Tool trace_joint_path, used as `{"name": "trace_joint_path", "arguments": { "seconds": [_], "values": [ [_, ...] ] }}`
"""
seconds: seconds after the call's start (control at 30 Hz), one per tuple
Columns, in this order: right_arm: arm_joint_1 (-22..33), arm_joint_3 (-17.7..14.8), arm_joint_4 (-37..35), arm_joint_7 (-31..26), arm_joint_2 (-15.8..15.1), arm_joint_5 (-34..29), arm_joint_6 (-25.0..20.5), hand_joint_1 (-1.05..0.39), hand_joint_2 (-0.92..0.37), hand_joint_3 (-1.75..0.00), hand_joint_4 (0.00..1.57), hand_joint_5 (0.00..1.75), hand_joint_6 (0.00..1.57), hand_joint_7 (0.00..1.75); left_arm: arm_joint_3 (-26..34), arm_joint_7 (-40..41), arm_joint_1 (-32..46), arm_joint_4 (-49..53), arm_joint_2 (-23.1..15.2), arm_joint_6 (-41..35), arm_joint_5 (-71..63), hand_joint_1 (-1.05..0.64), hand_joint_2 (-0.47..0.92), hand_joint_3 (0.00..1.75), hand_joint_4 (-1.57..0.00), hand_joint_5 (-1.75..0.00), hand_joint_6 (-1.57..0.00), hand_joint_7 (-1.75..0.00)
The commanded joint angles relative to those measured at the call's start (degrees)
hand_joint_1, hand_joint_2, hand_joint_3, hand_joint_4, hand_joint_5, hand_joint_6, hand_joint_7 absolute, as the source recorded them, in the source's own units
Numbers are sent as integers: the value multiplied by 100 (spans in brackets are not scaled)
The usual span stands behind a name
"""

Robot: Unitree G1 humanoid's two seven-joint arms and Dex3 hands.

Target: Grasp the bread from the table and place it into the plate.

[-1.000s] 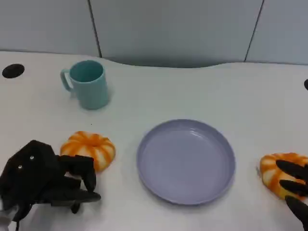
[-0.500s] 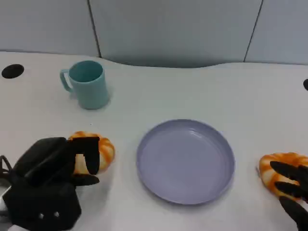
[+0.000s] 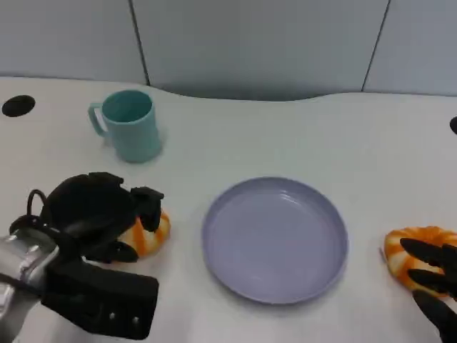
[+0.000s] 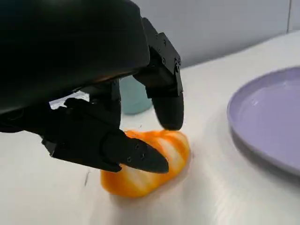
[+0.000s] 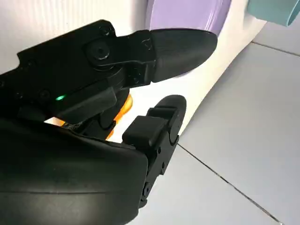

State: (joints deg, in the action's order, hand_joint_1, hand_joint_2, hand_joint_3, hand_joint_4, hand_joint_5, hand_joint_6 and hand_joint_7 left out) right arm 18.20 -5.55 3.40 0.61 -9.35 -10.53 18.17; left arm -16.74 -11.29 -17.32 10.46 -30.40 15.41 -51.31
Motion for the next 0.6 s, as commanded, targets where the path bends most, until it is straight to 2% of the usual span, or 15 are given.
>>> {"name": "trace_joint_path", "arguments": {
  "seconds": [0.03,0.3,0.4,0.43,0.53,0.6],
  "values": [
    [26,-22,22,-30,-52,28,77,-39,-92,-36,93,1,80,0,-201,-526,-210,-54,-269,-77,19,-69,83,0,-1,-75,-34,-5],
    [41,-19,61,-92,-48,-77,77,-40,-92,-36,93,1,80,0,-351,-1541,-496,-179,-424,-290,262,-75,83,1,0,-18,-11,-1],
    [52,-25,72,-90,-45,-87,90,-40,-92,-36,93,1,80,0,-407,-1723,-588,-145,-375,-428,261,-75,83,1,0,-12,-9,-1],
    [62,-28,84,-87,-42,-80,94,-40,-92,-36,93,1,80,0,-448,-1799,-659,-76,-326,-503,254,-76,82,0,0,-5,-4,-1],
    [77,-28,114,-50,-27,-4,87,-40,-92,-35,94,1,80,0,-703,-1802,-1022,523,-79,-716,96,-67,77,0,0,0,0,0],
    [87,-25,94,-66,-49,-35,158,-39,-92,-35,94,1,80,0,-888,-1700,-1230,887,28,-792,-36,-68,76,0,0,0,0,0]
  ]
}}
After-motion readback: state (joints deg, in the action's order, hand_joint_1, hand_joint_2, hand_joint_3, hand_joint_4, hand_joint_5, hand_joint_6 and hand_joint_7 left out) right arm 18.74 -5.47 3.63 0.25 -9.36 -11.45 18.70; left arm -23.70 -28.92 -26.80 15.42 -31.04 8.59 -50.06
